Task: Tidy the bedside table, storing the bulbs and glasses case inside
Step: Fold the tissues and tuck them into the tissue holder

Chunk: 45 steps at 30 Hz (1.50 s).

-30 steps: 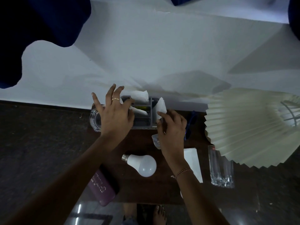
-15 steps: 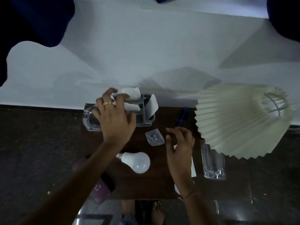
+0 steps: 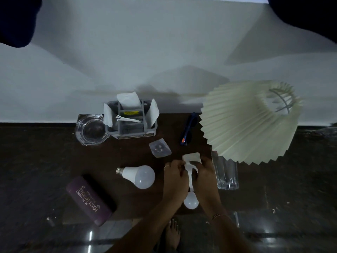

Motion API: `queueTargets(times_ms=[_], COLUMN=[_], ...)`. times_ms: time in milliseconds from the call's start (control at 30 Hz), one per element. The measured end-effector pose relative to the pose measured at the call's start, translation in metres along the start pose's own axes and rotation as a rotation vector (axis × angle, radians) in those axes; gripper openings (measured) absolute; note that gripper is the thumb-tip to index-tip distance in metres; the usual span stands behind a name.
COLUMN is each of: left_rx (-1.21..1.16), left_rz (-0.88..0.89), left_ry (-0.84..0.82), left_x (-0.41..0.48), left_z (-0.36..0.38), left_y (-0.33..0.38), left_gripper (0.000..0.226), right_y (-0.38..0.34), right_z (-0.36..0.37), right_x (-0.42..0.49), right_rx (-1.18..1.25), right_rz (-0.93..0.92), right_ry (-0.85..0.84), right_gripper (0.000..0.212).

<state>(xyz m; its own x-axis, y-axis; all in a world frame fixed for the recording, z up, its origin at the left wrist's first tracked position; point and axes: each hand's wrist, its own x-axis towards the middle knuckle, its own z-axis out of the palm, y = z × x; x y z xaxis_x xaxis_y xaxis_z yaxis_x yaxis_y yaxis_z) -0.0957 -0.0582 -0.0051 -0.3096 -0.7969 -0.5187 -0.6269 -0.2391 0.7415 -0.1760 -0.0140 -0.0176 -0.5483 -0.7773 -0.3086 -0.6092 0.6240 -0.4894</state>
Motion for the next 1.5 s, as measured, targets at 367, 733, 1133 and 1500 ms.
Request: queueTargets(times_ms=[367,733,1133,1500], left_rx=[-0.032,0.342,0.322,0.218], left_rz=[-0.162,0.234,0.333,0.37], left_ry=[-0.022,0.245,0.525,0.428], left_x=[0.019,0.005,0.02,0.049], left_z=[0.0,-0.097,-0.189,-0.194], left_y=[0.013,0.025,0.038,0.024], left_gripper=[0.039,0.032,0.024,0.021], right_y=[-0.013,-0.08,-0.149,-0.164], right_z=[-0.006,-0.032,-0.024,-0.007], right_x=[0.006,-0.013,0.021,0.055], right_rx=[0.029,0.297,0.681,0.484], right_rz=[-0.069,-0.239,-0.081,-0.265], right_ry=[0.017,0.131,-0.036,-0.018], right_gripper=[0.032,0.034,0.051,0.037])
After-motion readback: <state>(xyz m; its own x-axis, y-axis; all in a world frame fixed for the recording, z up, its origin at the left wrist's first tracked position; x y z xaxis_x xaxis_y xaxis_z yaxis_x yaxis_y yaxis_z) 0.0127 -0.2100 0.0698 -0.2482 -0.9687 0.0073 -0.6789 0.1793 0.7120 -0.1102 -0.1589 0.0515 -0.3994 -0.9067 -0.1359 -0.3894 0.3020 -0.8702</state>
